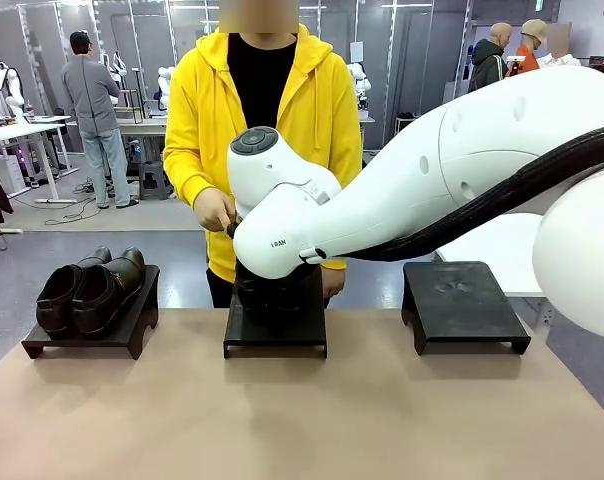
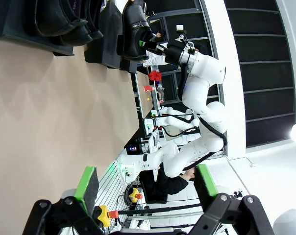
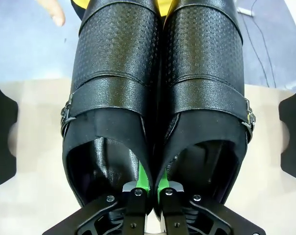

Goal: Place the shoes on the stand as instructed by the person.
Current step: Pick up another pair of Shoes and place it on the Shoes Stand indicated by the person.

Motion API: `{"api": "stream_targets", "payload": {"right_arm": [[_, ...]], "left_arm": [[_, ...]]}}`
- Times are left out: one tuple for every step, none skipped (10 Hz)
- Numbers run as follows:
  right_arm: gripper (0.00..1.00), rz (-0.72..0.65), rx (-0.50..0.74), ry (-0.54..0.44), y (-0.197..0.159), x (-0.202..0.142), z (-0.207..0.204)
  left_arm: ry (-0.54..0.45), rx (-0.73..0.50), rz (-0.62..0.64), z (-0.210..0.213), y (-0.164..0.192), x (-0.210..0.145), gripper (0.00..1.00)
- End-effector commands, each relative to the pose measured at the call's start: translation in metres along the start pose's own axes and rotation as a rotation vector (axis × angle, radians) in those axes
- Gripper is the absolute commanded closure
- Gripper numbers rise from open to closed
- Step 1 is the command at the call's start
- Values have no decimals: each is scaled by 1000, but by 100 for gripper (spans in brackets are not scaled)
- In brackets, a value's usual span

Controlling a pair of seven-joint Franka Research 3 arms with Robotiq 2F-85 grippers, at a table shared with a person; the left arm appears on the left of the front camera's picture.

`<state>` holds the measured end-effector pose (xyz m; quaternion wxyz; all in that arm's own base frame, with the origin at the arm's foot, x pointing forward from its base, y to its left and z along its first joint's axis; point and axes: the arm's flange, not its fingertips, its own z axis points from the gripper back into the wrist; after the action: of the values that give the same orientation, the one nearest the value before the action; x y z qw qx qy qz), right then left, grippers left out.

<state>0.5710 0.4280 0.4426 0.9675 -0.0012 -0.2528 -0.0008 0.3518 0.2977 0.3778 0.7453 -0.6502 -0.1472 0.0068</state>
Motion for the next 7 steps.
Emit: {"api": "stream_targets", "payload": {"right_arm": [[93, -56, -3, -21, 3, 2, 0], [93, -61, 1, -18, 3, 1, -5], [93, -65, 5, -9, 3, -1, -8], [93, -49, 1, -7, 4, -3, -11], [93, -44, 8, -3, 6, -4, -13], [93, -28, 17, 12, 8, -5, -15], [93, -18, 12, 14, 8, -6, -17]], "left_arm": [[3, 4, 0, -1, -3, -3, 0], [3, 4, 0, -1, -3, -3, 0], [3, 4, 0, -1, -3, -3, 0], [3, 4, 0, -1, -3, -3, 0], [3, 4, 0, -1, -3, -3, 0], [3, 4, 0, -1, -3, -3, 0], [3, 4, 0, -1, -3, -3, 0]]}}
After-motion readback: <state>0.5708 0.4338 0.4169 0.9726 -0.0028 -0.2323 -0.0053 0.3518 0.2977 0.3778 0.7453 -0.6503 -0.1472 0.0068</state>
